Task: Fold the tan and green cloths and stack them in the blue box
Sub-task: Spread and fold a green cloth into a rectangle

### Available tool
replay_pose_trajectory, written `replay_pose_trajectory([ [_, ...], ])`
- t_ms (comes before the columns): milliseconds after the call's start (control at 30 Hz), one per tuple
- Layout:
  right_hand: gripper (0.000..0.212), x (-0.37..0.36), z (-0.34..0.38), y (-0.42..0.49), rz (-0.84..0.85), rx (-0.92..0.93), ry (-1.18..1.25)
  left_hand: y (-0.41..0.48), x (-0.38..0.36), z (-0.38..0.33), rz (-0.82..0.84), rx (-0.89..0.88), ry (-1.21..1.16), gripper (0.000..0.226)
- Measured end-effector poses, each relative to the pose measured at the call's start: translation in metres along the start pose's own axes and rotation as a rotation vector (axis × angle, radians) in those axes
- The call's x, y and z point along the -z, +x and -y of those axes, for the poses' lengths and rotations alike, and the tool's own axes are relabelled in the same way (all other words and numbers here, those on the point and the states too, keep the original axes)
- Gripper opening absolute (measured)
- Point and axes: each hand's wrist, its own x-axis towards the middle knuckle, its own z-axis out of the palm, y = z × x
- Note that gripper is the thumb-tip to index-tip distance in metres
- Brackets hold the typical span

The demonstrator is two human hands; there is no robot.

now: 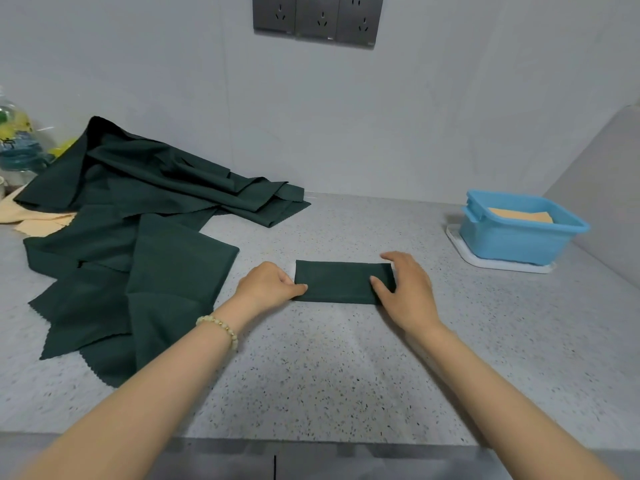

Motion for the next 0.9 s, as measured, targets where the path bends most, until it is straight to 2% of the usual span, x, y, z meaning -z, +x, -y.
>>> replay_pose_trajectory([
  [100, 0.047, -0.016, 0.027, 0.010, 0.154, 0.154, -0.073, 0.005, 0.004, -0.005, 0.026, 0.032, 0.046, 0.050],
  [200, 0.050, -0.037, 0.041, 0.019, 0.341, 0.177, -0.208, 0.007, 0.007, -0.010, 0.064, 0.045, 0.109, 0.042],
  [267, 0.050, -0.047, 0.041, 0.021, 0.411, 0.156, -0.267, 0.007, 0.006, -0.014, 0.018, 0.000, 0.147, 0.027],
  [300, 0.050, -0.051, 0.039, 0.020, 0.421, 0.147, -0.280, 0.008, 0.005, -0.015, -0.047, -0.055, 0.184, 0.033],
  [367, 0.050, -0.054, 0.036, 0.020, 0.409, 0.146, -0.291, 0.007, -0.005, -0.018, -0.124, -0.236, 0.294, 0.063],
  [433, 0.049, -0.056, 0.036, 0.018, 0.393, 0.153, -0.298, 0.007, -0.017, -0.021, -0.128, -0.397, 0.453, 0.059],
  [467, 0.049, -0.056, 0.036, 0.018, 0.392, 0.156, -0.303, 0.008, -0.024, -0.020, -0.107, -0.418, 0.534, 0.054],
  [533, 0.049, -0.057, 0.035, 0.018, 0.403, 0.156, -0.317, 0.013, -0.037, -0.013, -0.059, -0.391, 0.639, 0.051],
  [900, 0.055, -0.046, 0.013, 0.021, 0.480, 0.210, -0.319, 0.018, -0.043, -0.006, 0.016, -0.312, 0.602, 0.056],
])
